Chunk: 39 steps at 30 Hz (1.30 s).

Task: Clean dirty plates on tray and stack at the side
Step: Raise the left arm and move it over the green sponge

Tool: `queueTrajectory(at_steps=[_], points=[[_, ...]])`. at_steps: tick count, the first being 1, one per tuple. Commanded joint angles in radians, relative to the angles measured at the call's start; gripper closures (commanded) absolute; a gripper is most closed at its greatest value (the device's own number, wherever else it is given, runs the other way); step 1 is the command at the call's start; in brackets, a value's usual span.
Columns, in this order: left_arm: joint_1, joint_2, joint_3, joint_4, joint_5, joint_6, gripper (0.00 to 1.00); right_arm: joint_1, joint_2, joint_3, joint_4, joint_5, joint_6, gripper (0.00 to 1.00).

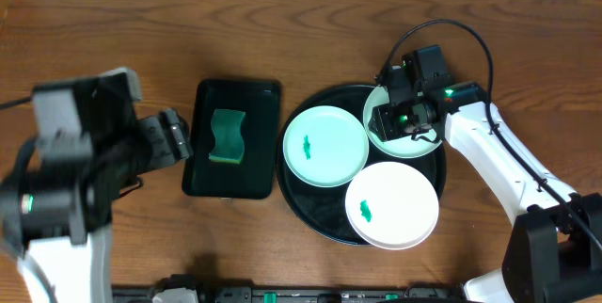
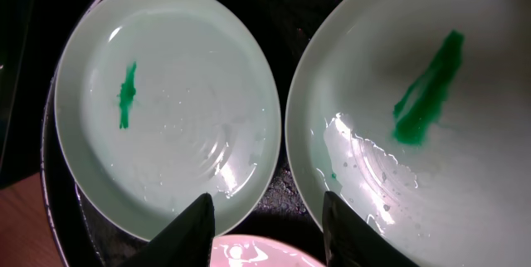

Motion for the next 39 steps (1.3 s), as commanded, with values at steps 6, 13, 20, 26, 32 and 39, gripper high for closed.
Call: queueTrajectory(at_steps=[6,13,20,26,32,39], points=[[0.003,0.246,0.017,-0.126,0.01,-0.061,0.19,0.004,0.004,-0.004,0.002,0.003,0.005,0.6],[0.003,0.357,0.017,-0.123,0.01,-0.109,0.2,0.004,0.004,-0.005,0.002,0.003,0.005,0.6],[0.001,0.415,0.007,-0.122,0.009,-0.109,0.73,0.004,0.004,-0.005,0.002,0.003,0.005,0.59],[0.001,0.417,-0.03,-0.086,0.008,-0.109,0.92,0.004,0.004,-0.005,0.002,0.003,0.005,0.58],[0.001,0.417,-0.037,-0.067,0.008,-0.109,0.93,0.004,0.004,-0.004,0.002,0.003,0.005,0.57],[-0.023,0.417,-0.038,-0.015,0.005,-0.068,0.93,0.004,0.004,-0.005,0.002,0.003,0.005,0.54]])
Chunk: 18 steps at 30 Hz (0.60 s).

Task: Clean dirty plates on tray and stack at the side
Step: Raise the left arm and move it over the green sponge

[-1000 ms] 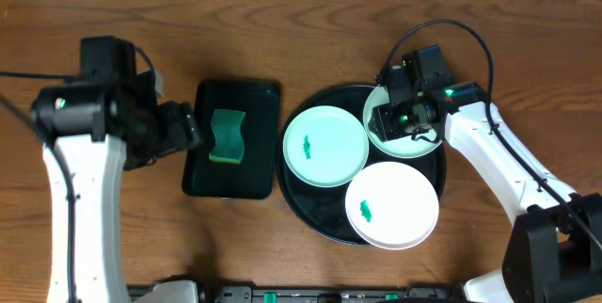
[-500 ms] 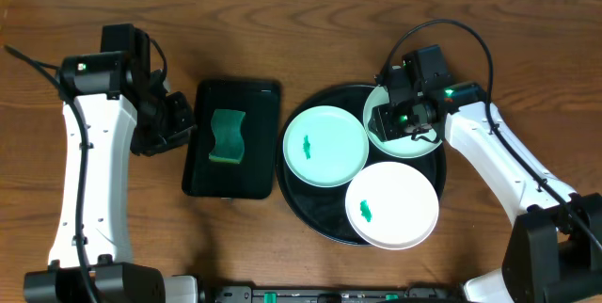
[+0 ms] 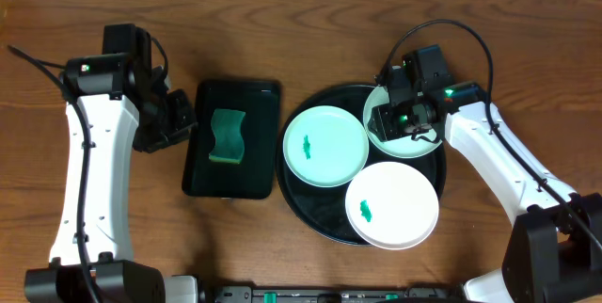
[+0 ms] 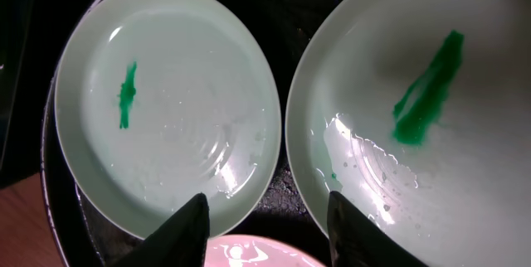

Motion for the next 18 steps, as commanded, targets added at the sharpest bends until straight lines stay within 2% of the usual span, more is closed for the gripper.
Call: queueTrajectory(at_steps=[1,3,4,5,6,13,14,15,16,18], points=[[-0.032,-0.003,-0.01,0.019,-0.006,0.047,0.93,0.004,0.004,-0.005,0.002,0.003,0.005,0.5],[-0.058,-0.003,-0.01,0.033,-0.006,0.065,0.92,0.004,0.004,-0.005,0.002,0.002,0.005,0.43],[-0.074,-0.003,-0.01,0.042,-0.006,0.075,0.92,0.004,0.004,-0.005,0.002,0.002,0.006,0.3],[-0.091,-0.002,-0.01,0.051,-0.008,0.082,0.93,0.004,0.004,-0.005,0.002,-0.002,0.006,0.11],[-0.105,-0.002,-0.01,0.058,-0.013,0.083,0.93,0.004,0.004,-0.004,0.003,-0.006,0.006,0.01],[-0.164,0.002,-0.01,0.097,-0.039,0.084,0.93,0.004,0.004,-0.004,-0.001,-0.009,0.006,0.01],[-0.165,0.002,-0.01,0.099,-0.039,0.084,0.92,0.004,0.004,-0.005,-0.001,-0.009,0.006,0.05],[-0.165,0.002,-0.01,0.099,-0.04,0.084,0.87,0.004,0.004,-0.005,-0.001,-0.009,0.006,0.07],[-0.164,0.002,-0.01,0.099,-0.047,0.084,0.77,0.004,0.004,-0.005,-0.001,-0.009,0.006,0.09],[-0.164,0.002,-0.01,0.097,-0.082,0.084,0.75,0.004,0.004,-0.004,-0.001,-0.009,0.006,0.12]])
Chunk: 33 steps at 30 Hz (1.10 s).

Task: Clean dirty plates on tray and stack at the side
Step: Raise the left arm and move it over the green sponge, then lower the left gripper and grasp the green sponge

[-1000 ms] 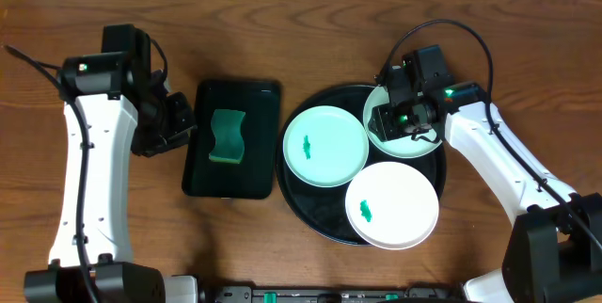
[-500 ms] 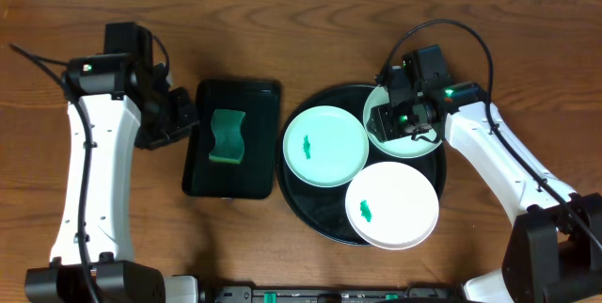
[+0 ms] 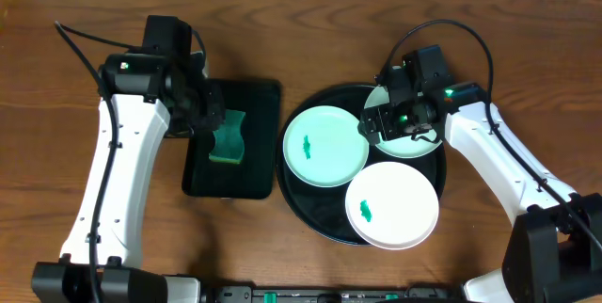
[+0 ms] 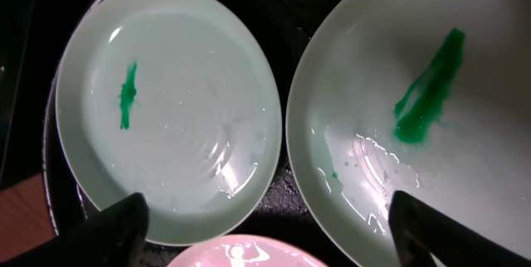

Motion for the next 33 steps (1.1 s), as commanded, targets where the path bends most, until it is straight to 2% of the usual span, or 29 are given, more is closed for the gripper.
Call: queueTrajectory(at_steps=[1,4,14,27,33], points=[[-0.002,0.002,-0.009,-0.009,-0.056,0.011,0.75,0.004,0.004,-0.005,0.0,-0.007,-0.001,0.12],[-0.002,0.002,-0.009,-0.01,-0.055,0.002,0.71,0.004,0.004,-0.005,0.0,-0.007,-0.001,0.12],[-0.002,0.042,-0.011,0.047,-0.056,-0.011,0.71,0.004,0.004,-0.005,0.0,-0.007,-0.002,0.12],[-0.002,0.202,-0.011,0.05,-0.055,-0.012,0.71,0.004,0.004,-0.005,0.001,-0.007,-0.001,0.13],[-0.002,0.278,-0.011,0.073,-0.055,-0.012,0.65,0.004,0.004,-0.005,0.001,-0.007,-0.001,0.13]])
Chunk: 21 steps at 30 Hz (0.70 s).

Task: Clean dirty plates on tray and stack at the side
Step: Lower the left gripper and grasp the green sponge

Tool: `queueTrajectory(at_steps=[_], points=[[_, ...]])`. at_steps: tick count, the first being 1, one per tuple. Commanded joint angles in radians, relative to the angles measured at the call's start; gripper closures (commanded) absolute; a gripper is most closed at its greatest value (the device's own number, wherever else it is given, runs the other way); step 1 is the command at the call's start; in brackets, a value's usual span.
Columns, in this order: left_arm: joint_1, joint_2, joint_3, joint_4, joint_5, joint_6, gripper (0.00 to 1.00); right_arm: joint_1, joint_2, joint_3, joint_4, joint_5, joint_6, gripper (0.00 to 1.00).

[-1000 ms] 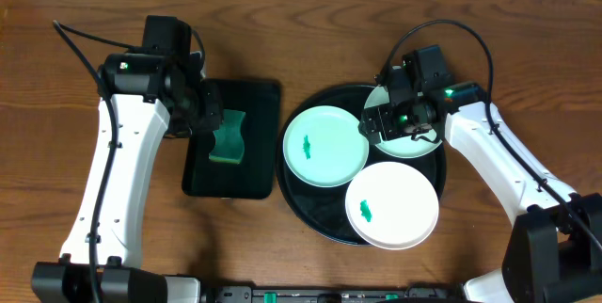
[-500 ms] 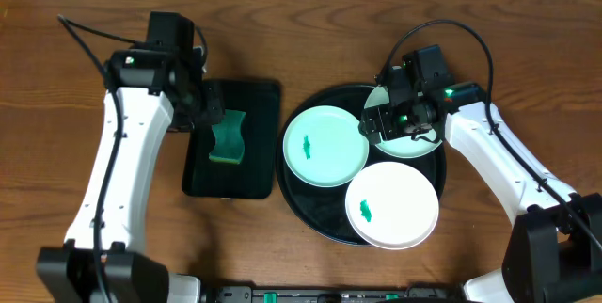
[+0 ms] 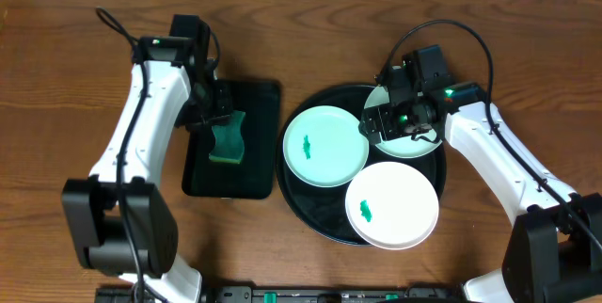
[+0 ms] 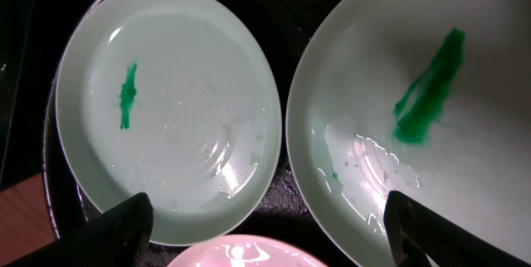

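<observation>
A round black tray holds three plates. A mint plate with a green smear lies at its left. A pale green plate with a green streak lies at the upper right, and a white plate with a small green mark at the front. My right gripper is open wide, low over the gap between the mint plate and the pale green plate. My left gripper hangs over the top edge of the green sponge; its jaws are dark against the tray.
The sponge lies in a small rectangular black tray left of the round tray. Bare wooden table surrounds both trays. The right arm's cable loops over the round tray's upper right.
My left gripper has stayed over the sponge tray's upper left, slightly nearer the sponge, while its arm has swung in from the left. The right gripper and the plates are unchanged.
My left gripper was first off to the left of the sponge tray, then at the tray's left edge, then over the tray by the sponge, where it remains. My right gripper stayed over the two upper plates; its jaws stood narrow, then slightly wider, then wide open.
</observation>
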Motion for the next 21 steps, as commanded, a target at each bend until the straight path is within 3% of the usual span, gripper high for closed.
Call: queueTrajectory(at_steps=[1,6,21], points=[[-0.002,0.042,-0.011,0.011,-0.009,-0.01,0.65,0.004,0.004,-0.005,0.001,-0.007,-0.002,0.13],[-0.002,0.082,-0.011,0.029,-0.009,-0.01,0.59,0.004,0.004,-0.005,0.001,-0.007,-0.002,0.13],[-0.003,0.104,-0.063,0.118,-0.008,-0.018,0.58,0.004,0.004,-0.005,0.003,-0.007,-0.002,0.13]])
